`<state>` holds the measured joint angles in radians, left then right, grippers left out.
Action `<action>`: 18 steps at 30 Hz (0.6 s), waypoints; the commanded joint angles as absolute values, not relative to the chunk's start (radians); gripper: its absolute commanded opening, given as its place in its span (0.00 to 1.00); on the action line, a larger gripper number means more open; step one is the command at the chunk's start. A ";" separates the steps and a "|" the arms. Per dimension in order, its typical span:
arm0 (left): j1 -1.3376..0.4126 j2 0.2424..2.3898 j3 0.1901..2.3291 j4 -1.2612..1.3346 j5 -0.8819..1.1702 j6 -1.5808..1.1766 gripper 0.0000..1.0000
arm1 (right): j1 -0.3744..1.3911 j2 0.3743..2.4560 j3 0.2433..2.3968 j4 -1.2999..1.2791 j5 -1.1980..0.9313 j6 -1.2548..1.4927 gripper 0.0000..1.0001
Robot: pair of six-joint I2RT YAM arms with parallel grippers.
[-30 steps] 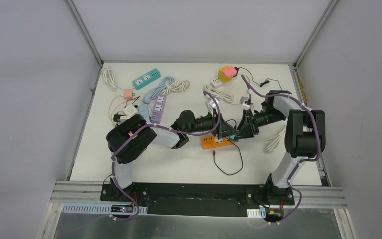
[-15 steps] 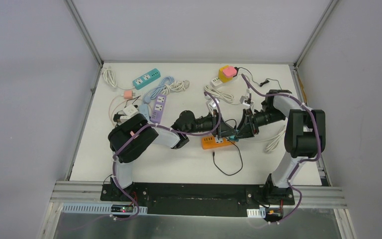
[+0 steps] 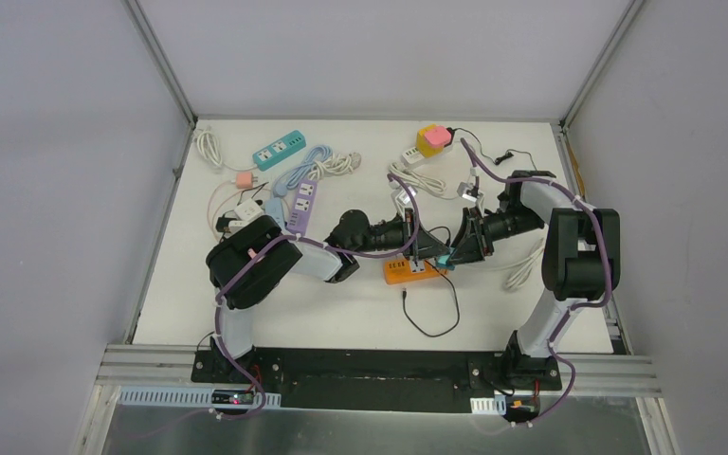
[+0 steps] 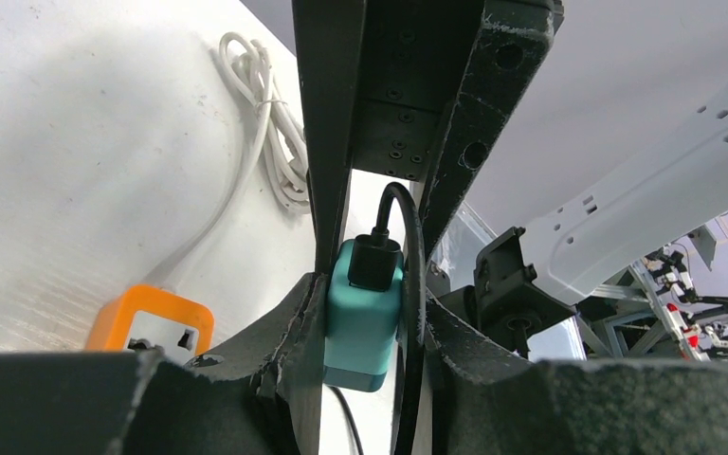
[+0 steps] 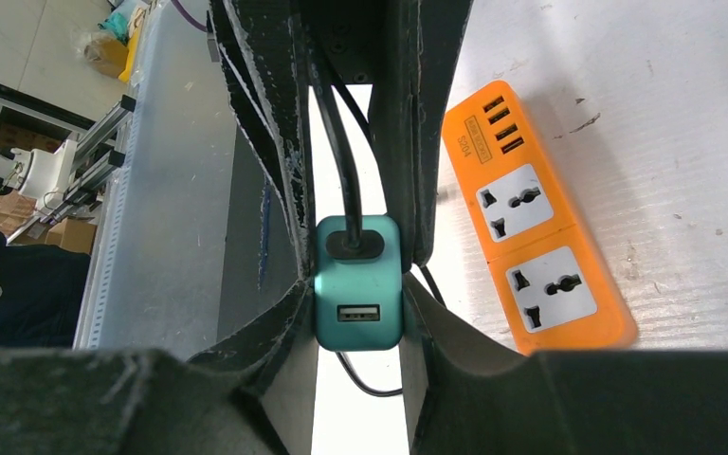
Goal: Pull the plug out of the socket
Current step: Place the plug at the center of the board.
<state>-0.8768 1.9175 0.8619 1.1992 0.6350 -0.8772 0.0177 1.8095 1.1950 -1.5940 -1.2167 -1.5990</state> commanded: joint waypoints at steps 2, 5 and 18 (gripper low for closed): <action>-0.885 1.907 0.861 1.332 0.681 -0.908 0.00 | 0.020 1.801 1.218 -1.769 -1.265 -1.626 0.15; -0.884 1.899 0.856 1.336 0.678 -0.905 0.00 | 0.020 1.799 1.215 -1.769 -1.261 -1.619 0.42; -0.848 1.776 0.762 1.310 0.653 -0.877 0.00 | -0.027 1.735 1.198 -1.770 -1.240 -1.656 1.00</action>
<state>-0.8726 1.8885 0.7944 1.2476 0.6559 -0.8906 0.0078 1.7969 1.1946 -1.5799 -1.2190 -1.6020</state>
